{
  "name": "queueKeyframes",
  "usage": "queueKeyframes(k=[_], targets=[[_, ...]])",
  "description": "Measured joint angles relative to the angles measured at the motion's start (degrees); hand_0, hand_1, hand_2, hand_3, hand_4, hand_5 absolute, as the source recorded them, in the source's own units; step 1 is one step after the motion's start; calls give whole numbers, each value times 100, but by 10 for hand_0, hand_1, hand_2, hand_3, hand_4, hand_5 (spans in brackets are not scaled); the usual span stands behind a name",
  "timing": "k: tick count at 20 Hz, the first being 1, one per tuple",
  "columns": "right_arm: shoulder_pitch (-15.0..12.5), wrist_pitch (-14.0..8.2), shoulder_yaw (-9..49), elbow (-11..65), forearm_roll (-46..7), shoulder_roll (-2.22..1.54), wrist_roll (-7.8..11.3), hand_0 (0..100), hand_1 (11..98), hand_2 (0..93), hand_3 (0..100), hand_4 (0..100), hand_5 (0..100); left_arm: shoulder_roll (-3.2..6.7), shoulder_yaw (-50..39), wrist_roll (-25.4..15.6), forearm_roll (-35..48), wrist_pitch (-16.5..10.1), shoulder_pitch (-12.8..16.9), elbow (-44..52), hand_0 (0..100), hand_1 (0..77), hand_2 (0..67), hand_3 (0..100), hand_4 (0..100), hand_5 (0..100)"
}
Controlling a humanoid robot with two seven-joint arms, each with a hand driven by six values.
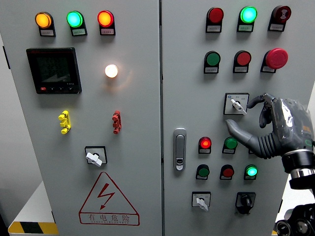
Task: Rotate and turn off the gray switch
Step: 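Move the right hand onto the white switch knob, fingers around it, then pinch the white knob between right thumb and fingers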
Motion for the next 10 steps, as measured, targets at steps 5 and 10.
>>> queueKeyframes(k=[5, 10], targets=[[41, -209, -71, -87, -4, 8, -5, 0, 439, 574, 955, 850, 1000, 0, 0, 0, 0, 1, 0, -1, 0, 0, 104, 212, 131, 128], [51, -331, -104, -141, -17, 14, -3, 0, 435, 588, 955, 857, 1000, 0, 0, 0, 1, -4, 2, -1, 0, 0, 104, 212, 132, 128]])
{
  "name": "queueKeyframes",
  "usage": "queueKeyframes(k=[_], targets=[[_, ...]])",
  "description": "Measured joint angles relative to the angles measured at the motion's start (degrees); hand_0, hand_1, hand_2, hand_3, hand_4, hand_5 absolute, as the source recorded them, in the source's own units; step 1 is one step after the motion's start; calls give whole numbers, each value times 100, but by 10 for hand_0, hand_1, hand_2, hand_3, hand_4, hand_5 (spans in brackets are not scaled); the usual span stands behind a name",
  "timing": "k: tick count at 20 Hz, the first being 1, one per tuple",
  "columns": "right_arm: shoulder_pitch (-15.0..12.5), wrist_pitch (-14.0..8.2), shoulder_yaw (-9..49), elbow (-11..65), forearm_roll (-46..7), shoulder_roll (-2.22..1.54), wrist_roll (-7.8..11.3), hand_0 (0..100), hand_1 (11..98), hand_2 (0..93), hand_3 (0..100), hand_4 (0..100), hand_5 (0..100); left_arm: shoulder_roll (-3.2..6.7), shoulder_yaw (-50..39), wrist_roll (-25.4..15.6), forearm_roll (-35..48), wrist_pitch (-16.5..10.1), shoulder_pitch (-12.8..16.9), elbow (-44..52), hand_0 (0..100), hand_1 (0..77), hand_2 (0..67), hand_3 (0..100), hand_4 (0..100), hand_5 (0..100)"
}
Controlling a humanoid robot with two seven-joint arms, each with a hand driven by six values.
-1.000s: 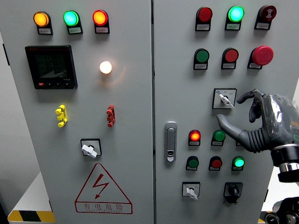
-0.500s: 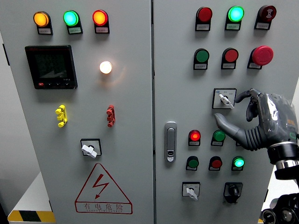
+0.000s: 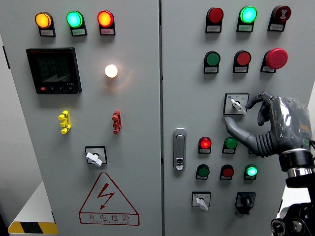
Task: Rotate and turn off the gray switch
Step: 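Pinch the white knob between right thumb and fingers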
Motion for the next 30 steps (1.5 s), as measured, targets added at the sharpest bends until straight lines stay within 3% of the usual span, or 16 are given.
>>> queueKeyframes(k=[8, 26, 30], targets=[[10, -11, -2, -78, -154, 4, -140, 0, 433, 597, 955, 858, 1000, 0, 0, 0, 0, 4, -2, 0, 0, 0, 105, 212, 131, 128], [114, -144, -45, -248, -342, 9, -187, 0, 393, 619, 955, 863, 1000, 0, 0, -2, 0, 2, 0, 1, 0, 0, 104, 212, 131, 128], [115, -159, -46, -256, -364, 12, -196, 60, 375, 612, 955, 862, 1000, -2, 0, -2, 0, 2, -1, 0, 0, 0, 104, 212, 131, 128]])
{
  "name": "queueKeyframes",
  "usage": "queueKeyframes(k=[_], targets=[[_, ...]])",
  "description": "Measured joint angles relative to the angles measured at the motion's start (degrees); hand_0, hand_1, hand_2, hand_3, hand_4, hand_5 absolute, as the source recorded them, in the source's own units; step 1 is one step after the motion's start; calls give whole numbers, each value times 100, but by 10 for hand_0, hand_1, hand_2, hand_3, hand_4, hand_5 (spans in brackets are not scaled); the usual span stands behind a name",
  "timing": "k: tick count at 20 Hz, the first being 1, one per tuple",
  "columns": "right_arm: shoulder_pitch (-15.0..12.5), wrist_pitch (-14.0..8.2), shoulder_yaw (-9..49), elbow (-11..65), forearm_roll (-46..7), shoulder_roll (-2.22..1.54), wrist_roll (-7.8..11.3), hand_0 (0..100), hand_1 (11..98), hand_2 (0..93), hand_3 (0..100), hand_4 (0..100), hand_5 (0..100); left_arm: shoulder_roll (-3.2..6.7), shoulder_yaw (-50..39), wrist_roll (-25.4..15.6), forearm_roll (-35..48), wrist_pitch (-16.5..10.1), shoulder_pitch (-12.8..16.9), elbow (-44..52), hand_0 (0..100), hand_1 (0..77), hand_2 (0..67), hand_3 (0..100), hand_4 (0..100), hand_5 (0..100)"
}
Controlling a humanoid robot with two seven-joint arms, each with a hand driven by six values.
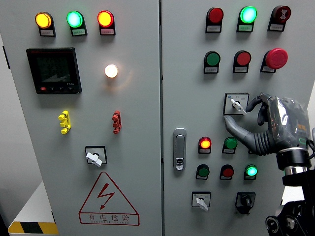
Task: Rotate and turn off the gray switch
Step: 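Pinch the white knob between right thumb and fingers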
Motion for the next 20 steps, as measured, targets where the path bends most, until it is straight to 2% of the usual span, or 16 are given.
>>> queueKeyframes(k=[11, 20], targets=[[1, -10, -33, -31, -43, 0, -103, 166, 339, 636, 954, 859, 1000, 1, 0, 2, 3, -1, -1, 0, 0, 0, 104, 212, 131, 129], [10, -10, -26, -43, -58, 0, -164, 157, 333, 650, 954, 857, 1000, 2, 0, 2, -2, 0, -1, 1, 0, 0, 104, 212, 131, 129]])
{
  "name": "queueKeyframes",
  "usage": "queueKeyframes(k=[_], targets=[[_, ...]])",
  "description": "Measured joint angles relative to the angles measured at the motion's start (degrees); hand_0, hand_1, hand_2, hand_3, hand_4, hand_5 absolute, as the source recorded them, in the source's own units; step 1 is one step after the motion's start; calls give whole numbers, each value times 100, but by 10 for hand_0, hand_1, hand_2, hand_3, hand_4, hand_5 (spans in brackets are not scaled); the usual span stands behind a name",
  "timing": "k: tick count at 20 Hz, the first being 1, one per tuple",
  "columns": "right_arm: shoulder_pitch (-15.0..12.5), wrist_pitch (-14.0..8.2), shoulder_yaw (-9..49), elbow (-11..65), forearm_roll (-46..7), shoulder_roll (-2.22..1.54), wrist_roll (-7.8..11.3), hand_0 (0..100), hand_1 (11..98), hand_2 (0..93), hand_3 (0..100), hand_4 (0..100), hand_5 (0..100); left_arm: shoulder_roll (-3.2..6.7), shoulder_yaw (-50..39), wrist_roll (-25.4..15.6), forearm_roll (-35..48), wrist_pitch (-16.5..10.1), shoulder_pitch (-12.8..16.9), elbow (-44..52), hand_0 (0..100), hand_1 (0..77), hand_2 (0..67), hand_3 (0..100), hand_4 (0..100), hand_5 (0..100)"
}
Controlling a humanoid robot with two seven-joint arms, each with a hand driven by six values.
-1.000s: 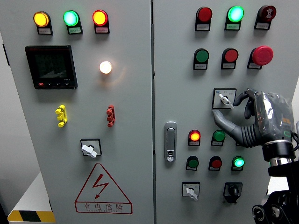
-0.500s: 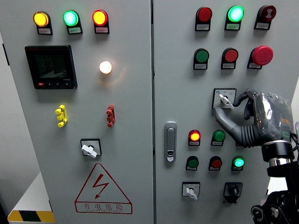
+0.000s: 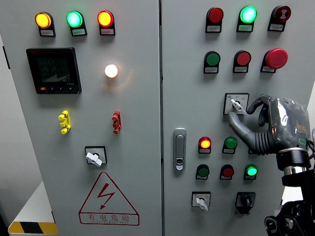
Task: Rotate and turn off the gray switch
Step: 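Pinch the white knob between right thumb and fingers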
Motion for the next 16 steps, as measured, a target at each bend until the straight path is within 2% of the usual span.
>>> queueKeyframes(k=[3, 10, 16], targets=[[0, 0, 0, -2, 0, 0, -19, 122, 345, 652, 954, 857, 1000, 0, 0, 0, 0, 0, 0, 0, 0, 0, 104, 212, 131, 128], [34, 0, -14, -34, -11, -2, -37, 143, 341, 663, 954, 858, 1000, 0, 0, 0, 0, -3, 0, 0, 0, 0, 104, 212, 131, 128], [73, 0, -18, -85, -69, -2, -90, 133, 341, 712, 954, 862, 1000, 0, 0, 0, 2, -2, 0, -1, 0, 0, 104, 211, 131, 128]])
